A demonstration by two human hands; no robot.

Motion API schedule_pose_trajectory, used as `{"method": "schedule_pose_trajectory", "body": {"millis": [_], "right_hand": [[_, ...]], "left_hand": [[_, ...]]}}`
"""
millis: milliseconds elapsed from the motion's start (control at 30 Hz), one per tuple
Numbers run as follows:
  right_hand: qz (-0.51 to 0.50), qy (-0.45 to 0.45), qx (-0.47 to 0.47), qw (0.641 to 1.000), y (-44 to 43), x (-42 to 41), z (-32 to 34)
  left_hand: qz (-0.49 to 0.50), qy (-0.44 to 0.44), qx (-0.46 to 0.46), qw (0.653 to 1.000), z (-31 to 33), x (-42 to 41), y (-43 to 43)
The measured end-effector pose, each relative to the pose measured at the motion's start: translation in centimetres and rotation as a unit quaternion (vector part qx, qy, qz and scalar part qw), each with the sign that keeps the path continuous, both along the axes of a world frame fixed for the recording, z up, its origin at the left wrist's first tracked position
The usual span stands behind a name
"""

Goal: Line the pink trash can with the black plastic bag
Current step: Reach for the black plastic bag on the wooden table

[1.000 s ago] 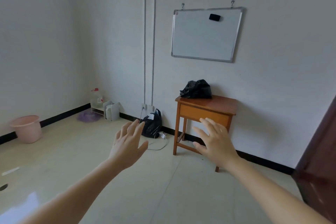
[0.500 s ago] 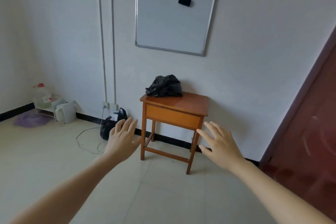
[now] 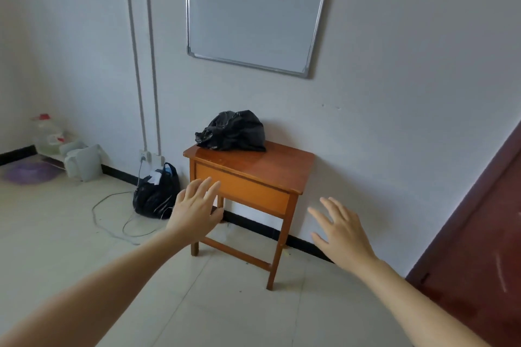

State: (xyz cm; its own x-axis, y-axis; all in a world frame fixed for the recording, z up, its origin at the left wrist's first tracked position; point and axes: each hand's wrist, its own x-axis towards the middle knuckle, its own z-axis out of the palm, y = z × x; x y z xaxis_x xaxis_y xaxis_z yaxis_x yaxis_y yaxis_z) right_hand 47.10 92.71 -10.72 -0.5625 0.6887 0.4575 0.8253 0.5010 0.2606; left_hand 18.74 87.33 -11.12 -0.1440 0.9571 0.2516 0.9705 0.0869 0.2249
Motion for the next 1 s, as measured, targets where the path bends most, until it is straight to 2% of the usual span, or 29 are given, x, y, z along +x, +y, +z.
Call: {"method": "schedule_pose_trajectory", "body": {"millis": [200, 400, 567, 667, 800, 933, 1000], "right_hand": [[0.043, -0.003, -0.043, 0.998, 10.1, 1.3, -1.6], [0.135, -0.045, -0.101, 0.985, 16.2, -2.0, -5.7], [0.159, -0.021, -0.103, 0.982, 23.7, -5.8, -2.6], [0.159, -0.006, -0.063, 0.985, 28.3, -7.5, 0.1], [0.111, 0.063, -0.123, 0.984, 33.3, -9.5, 0.2], [0.117, -0.021, -0.163, 0.979, 36.4, -9.7, -4.1], [0.106, -0.019, -0.175, 0.979, 38.5, -10.5, -4.3]], "left_hand": [[0.078, -0.042, -0.012, 0.996, -0.7, 3.3, 5.3], [0.157, -0.051, -0.053, 0.985, -4.2, 0.4, 8.3], [0.208, -0.092, -0.006, 0.974, -3.7, -3.5, 14.1], [0.207, -0.097, 0.013, 0.973, -2.9, -4.6, 18.7], [0.176, -0.103, 0.032, 0.979, -2.9, -5.2, 24.7], [0.159, -0.093, -0.012, 0.983, -4.8, -5.3, 28.5], [0.163, -0.086, -0.018, 0.983, -5.3, -6.2, 30.3]]}}
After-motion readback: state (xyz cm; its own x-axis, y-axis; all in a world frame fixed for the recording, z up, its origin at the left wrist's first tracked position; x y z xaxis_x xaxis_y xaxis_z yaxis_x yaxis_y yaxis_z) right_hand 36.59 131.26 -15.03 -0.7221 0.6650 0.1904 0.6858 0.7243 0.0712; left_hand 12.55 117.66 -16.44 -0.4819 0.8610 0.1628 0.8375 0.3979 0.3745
